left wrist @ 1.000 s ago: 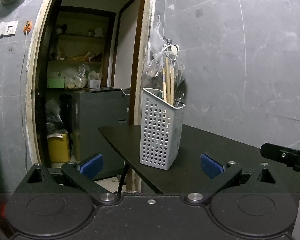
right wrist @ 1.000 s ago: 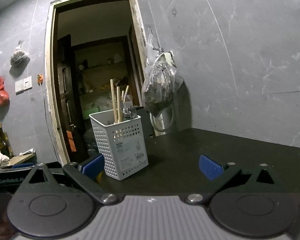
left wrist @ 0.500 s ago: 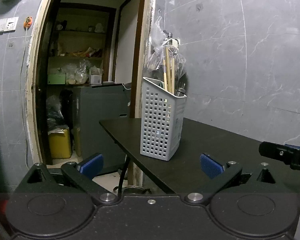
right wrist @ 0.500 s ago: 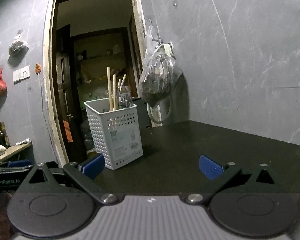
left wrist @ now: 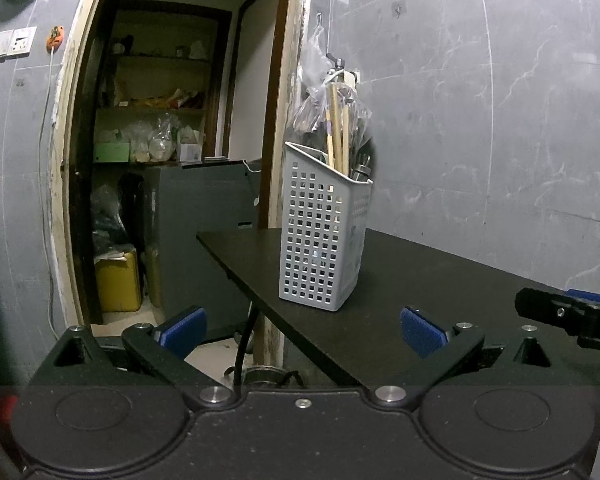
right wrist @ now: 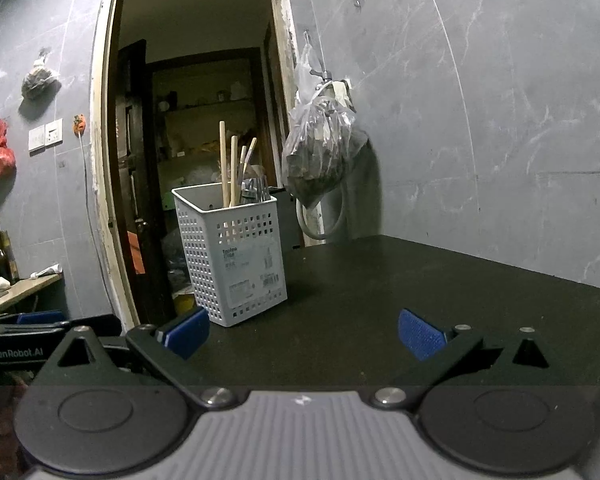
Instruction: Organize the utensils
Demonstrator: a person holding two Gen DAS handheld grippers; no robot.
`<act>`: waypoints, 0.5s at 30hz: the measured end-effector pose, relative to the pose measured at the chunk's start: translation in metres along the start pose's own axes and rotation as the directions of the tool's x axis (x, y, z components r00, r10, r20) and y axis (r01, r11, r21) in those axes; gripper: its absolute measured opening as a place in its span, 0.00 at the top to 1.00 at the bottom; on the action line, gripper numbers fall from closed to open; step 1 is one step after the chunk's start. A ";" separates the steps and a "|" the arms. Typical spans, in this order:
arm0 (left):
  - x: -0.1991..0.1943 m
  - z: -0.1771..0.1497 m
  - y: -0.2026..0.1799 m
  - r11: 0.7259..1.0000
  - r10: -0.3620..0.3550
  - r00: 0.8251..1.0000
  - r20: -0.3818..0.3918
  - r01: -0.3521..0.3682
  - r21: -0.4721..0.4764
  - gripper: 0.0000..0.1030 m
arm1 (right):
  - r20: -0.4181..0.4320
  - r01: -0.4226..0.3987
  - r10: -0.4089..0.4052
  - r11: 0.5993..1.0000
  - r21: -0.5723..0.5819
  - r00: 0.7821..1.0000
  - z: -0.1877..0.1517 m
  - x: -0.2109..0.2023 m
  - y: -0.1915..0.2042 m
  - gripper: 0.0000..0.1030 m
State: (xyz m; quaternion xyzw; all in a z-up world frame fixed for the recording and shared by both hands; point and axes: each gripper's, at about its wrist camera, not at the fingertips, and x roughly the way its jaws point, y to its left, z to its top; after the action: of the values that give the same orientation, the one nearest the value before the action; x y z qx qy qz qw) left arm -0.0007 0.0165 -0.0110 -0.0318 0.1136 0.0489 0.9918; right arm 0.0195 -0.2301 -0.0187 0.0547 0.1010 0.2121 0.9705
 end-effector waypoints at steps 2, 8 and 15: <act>0.000 0.000 0.000 1.000 0.000 1.000 0.000 0.000 -0.001 0.01 | -0.004 0.002 -0.002 1.000 0.001 1.000 -0.001 0.001 0.000 0.00; 0.002 -0.002 -0.001 1.000 0.000 1.000 -0.008 0.000 0.000 0.01 | -0.008 0.004 -0.004 1.000 0.002 1.000 -0.002 0.001 0.000 0.00; 0.003 -0.004 0.000 1.000 0.000 1.000 -0.014 0.000 -0.002 0.01 | -0.013 0.005 -0.005 1.000 0.009 1.000 -0.003 0.003 -0.002 0.00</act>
State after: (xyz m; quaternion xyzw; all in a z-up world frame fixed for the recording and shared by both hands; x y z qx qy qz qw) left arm 0.0014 0.0166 -0.0154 -0.0332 0.1204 0.0487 0.9910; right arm 0.0225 -0.2302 -0.0221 0.0577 0.1083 0.2095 0.9701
